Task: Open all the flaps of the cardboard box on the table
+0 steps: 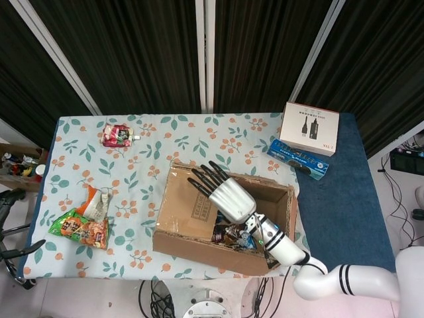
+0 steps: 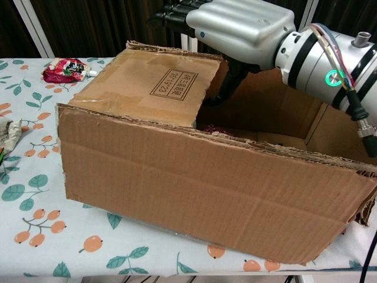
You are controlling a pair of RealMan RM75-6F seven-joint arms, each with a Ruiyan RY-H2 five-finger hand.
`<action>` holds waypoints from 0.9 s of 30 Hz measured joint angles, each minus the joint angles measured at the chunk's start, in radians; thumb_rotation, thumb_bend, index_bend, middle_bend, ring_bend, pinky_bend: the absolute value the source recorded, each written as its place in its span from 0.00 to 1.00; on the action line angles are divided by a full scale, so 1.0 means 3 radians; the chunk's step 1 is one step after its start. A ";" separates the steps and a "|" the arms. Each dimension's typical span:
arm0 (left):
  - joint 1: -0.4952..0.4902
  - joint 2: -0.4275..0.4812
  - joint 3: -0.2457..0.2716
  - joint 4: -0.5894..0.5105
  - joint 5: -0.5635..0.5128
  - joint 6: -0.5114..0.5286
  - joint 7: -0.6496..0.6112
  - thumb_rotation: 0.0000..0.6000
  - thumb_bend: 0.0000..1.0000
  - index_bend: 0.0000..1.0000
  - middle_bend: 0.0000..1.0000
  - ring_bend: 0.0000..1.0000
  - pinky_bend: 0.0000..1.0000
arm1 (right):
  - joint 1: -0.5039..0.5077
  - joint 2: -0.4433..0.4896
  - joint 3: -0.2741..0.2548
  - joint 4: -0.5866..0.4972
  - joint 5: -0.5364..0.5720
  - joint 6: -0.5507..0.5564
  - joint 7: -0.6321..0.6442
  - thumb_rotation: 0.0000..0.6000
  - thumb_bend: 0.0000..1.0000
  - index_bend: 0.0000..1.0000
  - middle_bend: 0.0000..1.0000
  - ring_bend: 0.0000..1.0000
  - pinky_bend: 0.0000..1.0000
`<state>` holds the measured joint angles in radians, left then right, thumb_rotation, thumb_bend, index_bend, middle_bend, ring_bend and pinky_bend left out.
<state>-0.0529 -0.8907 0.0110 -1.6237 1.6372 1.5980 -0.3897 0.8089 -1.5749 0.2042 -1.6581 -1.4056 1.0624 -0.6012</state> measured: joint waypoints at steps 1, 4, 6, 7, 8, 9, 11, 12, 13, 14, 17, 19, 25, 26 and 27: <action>0.0010 0.0001 0.0005 0.0003 0.0016 0.0019 0.0008 0.69 0.00 0.12 0.14 0.08 0.17 | 0.0013 -0.0063 0.0019 0.0070 -0.0028 0.0041 0.0062 1.00 0.04 0.00 0.00 0.00 0.00; 0.0028 0.0010 0.0011 0.0011 0.0029 0.0051 0.0021 0.69 0.00 0.12 0.14 0.08 0.17 | 0.0039 -0.0176 0.0068 0.0206 -0.0129 0.0165 0.0205 1.00 0.08 0.00 0.00 0.00 0.00; 0.0038 0.0016 0.0010 0.0015 0.0031 0.0070 0.0020 0.69 0.00 0.12 0.14 0.08 0.17 | 0.0050 -0.0212 0.0096 0.0247 -0.0192 0.0239 0.0273 1.00 0.11 0.00 0.00 0.00 0.00; 0.0043 0.0022 0.0010 0.0017 0.0032 0.0080 0.0013 0.69 0.00 0.12 0.14 0.08 0.17 | 0.0057 -0.0225 0.0118 0.0260 -0.0227 0.0284 0.0310 1.00 0.13 0.00 0.00 0.00 0.00; 0.0046 0.0027 0.0009 0.0018 0.0031 0.0084 0.0008 0.69 0.00 0.12 0.14 0.08 0.17 | 0.0062 -0.0233 0.0136 0.0267 -0.0250 0.0312 0.0333 1.00 0.14 0.00 0.00 0.00 0.00; 0.0048 0.0030 0.0009 0.0019 0.0030 0.0087 0.0006 0.69 0.00 0.12 0.14 0.08 0.17 | 0.0067 -0.0236 0.0156 0.0269 -0.0265 0.0335 0.0352 1.00 0.14 0.00 0.00 0.00 0.00; 0.0051 0.0035 0.0005 0.0022 0.0027 0.0094 -0.0002 0.69 0.00 0.12 0.14 0.08 0.17 | 0.0083 -0.0237 0.0207 0.0258 -0.0282 0.0370 0.0375 1.00 0.15 0.00 0.00 0.00 0.00; 0.0052 0.0037 0.0003 0.0023 0.0026 0.0097 -0.0005 0.69 0.00 0.12 0.14 0.08 0.17 | 0.0093 -0.0237 0.0231 0.0248 -0.0283 0.0376 0.0378 1.00 0.16 0.00 0.00 0.00 0.00; 0.0052 0.0039 0.0000 0.0024 0.0025 0.0100 -0.0009 0.69 0.00 0.12 0.14 0.08 0.17 | 0.0109 -0.0237 0.0265 0.0233 -0.0281 0.0382 0.0378 1.00 0.17 0.00 0.00 0.00 0.00; 0.0053 0.0040 -0.0002 0.0025 0.0024 0.0103 -0.0012 0.68 0.00 0.12 0.14 0.08 0.17 | 0.0125 -0.0238 0.0292 0.0221 -0.0277 0.0383 0.0371 1.00 0.17 0.00 0.00 0.00 0.00; 0.0058 0.0040 -0.0003 0.0030 0.0016 0.0105 -0.0023 0.69 0.00 0.12 0.14 0.08 0.17 | 0.0206 -0.0249 0.0395 0.0189 -0.0246 0.0362 0.0314 1.00 0.18 0.00 0.00 0.00 0.00; 0.0062 0.0042 -0.0002 0.0036 0.0008 0.0101 -0.0025 0.69 0.00 0.12 0.14 0.08 0.17 | 0.0280 -0.0282 0.0485 0.0177 -0.0195 0.0332 0.0266 1.00 0.18 0.00 0.00 0.00 0.00; 0.0077 0.0049 0.0002 0.0031 0.0011 0.0117 -0.0005 0.69 0.00 0.12 0.14 0.08 0.17 | 0.0611 -0.0530 0.0806 0.0245 0.0015 0.0262 -0.0006 1.00 0.18 0.00 0.00 0.00 0.00; 0.0083 0.0050 0.0002 0.0031 0.0012 0.0126 0.0012 0.69 0.00 0.12 0.14 0.08 0.17 | 0.0667 -0.0582 0.0855 0.0286 0.0045 0.0263 -0.0065 1.00 0.18 0.00 0.00 0.00 0.00; 0.0088 0.0052 0.0002 0.0030 0.0012 0.0131 0.0023 0.69 0.00 0.12 0.14 0.08 0.17 | 0.0724 -0.0633 0.0899 0.0338 0.0069 0.0268 -0.0119 1.00 0.18 0.00 0.00 0.00 0.00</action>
<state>-0.0265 -0.8751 0.0115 -1.6146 1.6409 1.6375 -0.3827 1.0261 -1.7649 0.4740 -1.5567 -1.3849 1.1426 -0.6370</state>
